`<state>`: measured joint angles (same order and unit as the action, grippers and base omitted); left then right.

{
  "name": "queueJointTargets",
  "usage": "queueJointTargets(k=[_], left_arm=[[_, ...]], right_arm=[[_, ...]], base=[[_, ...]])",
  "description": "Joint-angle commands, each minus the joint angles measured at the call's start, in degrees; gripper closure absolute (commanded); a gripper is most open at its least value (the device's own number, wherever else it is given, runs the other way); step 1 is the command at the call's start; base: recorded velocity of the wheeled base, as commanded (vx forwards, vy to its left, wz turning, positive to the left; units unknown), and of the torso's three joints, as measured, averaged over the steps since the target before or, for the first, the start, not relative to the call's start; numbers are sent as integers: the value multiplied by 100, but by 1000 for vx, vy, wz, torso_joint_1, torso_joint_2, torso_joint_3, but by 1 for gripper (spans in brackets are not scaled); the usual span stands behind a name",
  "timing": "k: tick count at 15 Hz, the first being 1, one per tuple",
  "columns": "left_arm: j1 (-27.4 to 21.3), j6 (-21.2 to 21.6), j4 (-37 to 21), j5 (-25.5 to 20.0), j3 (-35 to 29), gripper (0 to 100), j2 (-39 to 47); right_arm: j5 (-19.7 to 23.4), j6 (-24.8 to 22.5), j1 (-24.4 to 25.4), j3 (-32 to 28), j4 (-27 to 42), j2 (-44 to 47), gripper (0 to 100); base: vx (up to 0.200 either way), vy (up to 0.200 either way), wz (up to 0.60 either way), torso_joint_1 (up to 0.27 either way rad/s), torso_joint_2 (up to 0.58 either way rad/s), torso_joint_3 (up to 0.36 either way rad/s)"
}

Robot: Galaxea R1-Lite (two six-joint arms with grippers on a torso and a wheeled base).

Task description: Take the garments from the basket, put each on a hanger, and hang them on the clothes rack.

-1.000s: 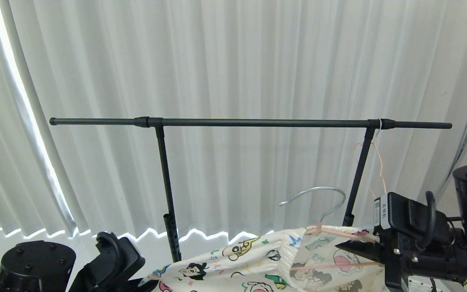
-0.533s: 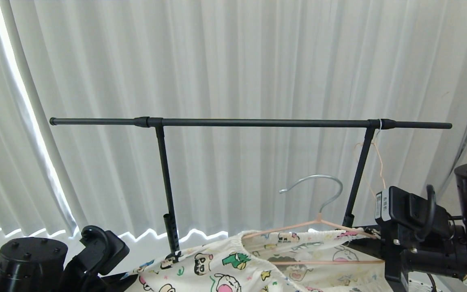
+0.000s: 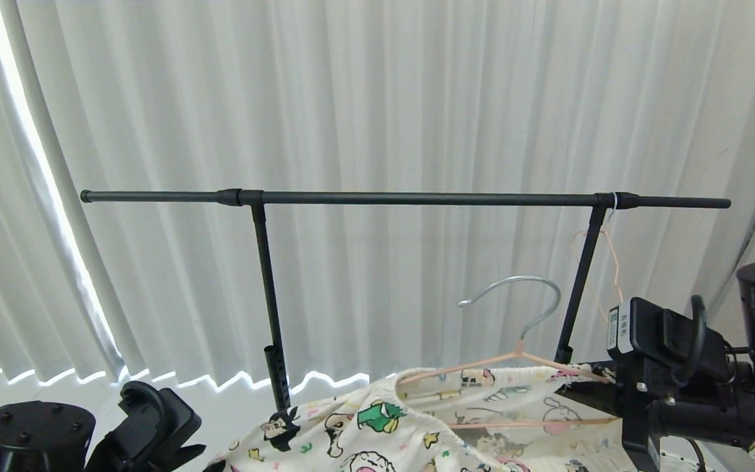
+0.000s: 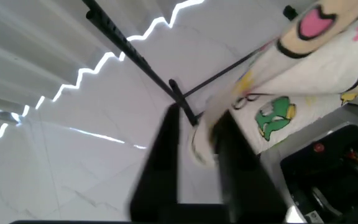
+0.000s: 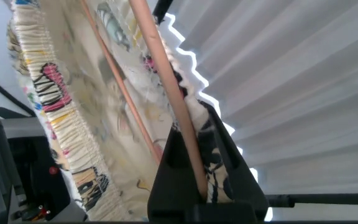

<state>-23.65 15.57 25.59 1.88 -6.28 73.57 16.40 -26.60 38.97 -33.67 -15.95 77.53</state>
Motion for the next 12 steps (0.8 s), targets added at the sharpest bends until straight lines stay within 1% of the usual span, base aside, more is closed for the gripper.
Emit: queueJointTargets(k=[1,3,5,8,10,12], left_arm=[[-87,-1,25,-21,-14,0,-220],[-96,-36,16,-38,-23,0,-458],[-96,-54,16,-56,-23,0,-748],[-87,-54,16,-73,-23,0,-1301],[-87,-54,25,-73,-102,0,-1504],[-61,-54,16,-65,-365,0,-1591]], right_arm=[[4,-3,-4,1,4,16,100],[-5,-3,-30,1,4,25,100],[-110,-3,-197,1,4,16,100],[-216,-12,-593,18,65,-28,100],[-550,6,-751,71,215,-72,100],[-796,120,-812,80,267,-54,100]], base=[[0,0,0,0,0,0],[0,0,0,0,0,0],[0,0,0,0,0,0],[0,0,0,0,0,0],[0,0,0,0,0,0],[0,0,0,0,0,0]])
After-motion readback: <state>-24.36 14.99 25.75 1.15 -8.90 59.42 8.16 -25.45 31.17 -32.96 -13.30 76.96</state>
